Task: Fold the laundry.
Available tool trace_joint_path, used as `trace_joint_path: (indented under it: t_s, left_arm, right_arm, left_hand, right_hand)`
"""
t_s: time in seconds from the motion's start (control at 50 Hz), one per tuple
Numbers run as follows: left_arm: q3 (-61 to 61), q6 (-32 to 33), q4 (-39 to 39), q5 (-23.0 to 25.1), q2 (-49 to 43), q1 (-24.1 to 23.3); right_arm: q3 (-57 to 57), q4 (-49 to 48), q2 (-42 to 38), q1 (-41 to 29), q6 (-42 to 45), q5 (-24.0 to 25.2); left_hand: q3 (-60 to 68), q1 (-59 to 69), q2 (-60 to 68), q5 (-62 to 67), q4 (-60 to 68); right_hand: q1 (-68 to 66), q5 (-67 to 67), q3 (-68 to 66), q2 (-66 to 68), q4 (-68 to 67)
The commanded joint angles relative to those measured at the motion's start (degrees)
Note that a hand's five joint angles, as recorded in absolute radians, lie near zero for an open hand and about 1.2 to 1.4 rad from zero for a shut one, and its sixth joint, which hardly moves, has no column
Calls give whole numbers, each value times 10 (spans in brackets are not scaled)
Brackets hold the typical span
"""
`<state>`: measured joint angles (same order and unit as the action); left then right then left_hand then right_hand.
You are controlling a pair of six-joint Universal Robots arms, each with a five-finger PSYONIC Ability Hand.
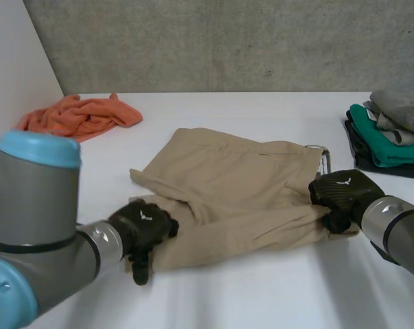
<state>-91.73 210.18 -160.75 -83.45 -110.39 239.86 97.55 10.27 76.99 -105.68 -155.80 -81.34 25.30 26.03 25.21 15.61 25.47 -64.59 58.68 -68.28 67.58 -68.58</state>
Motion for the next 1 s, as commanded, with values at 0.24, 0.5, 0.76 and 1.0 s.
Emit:
trace_joint_path:
  t_s: [0.24,0.5,0.76,1.0]
  left_arm:
    - [-49,47,29,23,27,-32]
    - [64,157,78,8,-10,-21]
    - [580,77,-74,-61,-293,-40]
    - [775,65,-69,-107,-447,-76]
  right_arm:
    - [97,236,75,70,336,81]
    - [22,131,8,74,292,71]
    - [-117,-182,-118,58,188,-62]
    - [-176,-328,-230,30,216,-129]
  left_hand:
    - [547,540,548,544,545]
    - [547,540,548,544,545]
    - [547,540,548,544,545]
    - [-153,-160,-152,-156,-155]
  right_hand:
    - [-154,113,-117,124,-114]
    - [-154,113,-117,124,-114]
    - [-154,113,-117,124,-114]
    - [546,-587,583,-576,586]
